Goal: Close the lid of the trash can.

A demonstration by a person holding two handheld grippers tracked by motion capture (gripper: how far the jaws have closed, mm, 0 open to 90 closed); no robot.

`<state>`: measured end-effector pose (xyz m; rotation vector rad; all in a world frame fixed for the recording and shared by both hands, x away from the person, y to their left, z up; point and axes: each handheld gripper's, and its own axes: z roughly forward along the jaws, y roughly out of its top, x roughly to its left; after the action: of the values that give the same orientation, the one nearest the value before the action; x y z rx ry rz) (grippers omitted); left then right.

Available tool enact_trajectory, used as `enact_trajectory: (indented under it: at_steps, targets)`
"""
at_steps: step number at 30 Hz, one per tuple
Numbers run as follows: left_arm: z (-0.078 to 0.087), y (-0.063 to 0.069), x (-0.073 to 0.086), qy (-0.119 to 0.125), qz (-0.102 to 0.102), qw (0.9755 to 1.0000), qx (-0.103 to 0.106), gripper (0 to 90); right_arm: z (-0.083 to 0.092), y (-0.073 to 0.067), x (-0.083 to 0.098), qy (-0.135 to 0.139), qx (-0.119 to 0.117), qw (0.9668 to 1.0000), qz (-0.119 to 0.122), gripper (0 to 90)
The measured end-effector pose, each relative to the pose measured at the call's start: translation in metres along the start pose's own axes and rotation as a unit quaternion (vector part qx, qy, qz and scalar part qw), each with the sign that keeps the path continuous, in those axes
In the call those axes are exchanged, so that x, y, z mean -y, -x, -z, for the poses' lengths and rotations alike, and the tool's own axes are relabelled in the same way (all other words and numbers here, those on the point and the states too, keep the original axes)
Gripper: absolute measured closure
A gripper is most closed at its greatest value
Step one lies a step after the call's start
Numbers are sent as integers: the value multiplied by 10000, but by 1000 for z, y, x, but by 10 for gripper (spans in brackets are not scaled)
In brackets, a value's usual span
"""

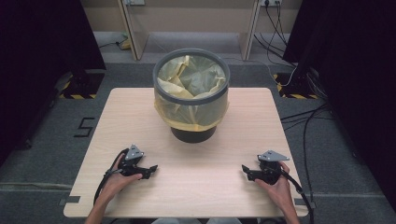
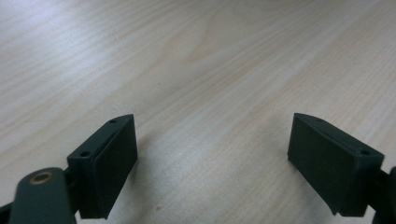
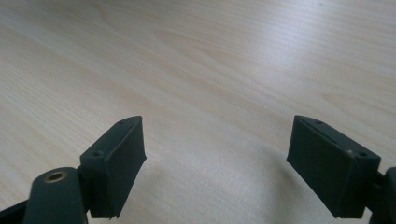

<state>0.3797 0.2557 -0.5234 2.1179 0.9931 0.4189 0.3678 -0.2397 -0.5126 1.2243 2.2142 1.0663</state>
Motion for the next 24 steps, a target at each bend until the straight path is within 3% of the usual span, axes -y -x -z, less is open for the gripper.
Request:
enact_trajectory:
  at_steps: [5,9,24]
  targets:
    - [0,0,0,-3,0,10000,8,144,2,-2,4,-89,83,9999,35,181]
    - [0,0,0,-5,-1,10000,11,142,2,-6,6,-375,213,9990,78,158]
    - [0,0,0,-10,-10,10000,9,138,1,-8,6,-407,238,9989,35,142]
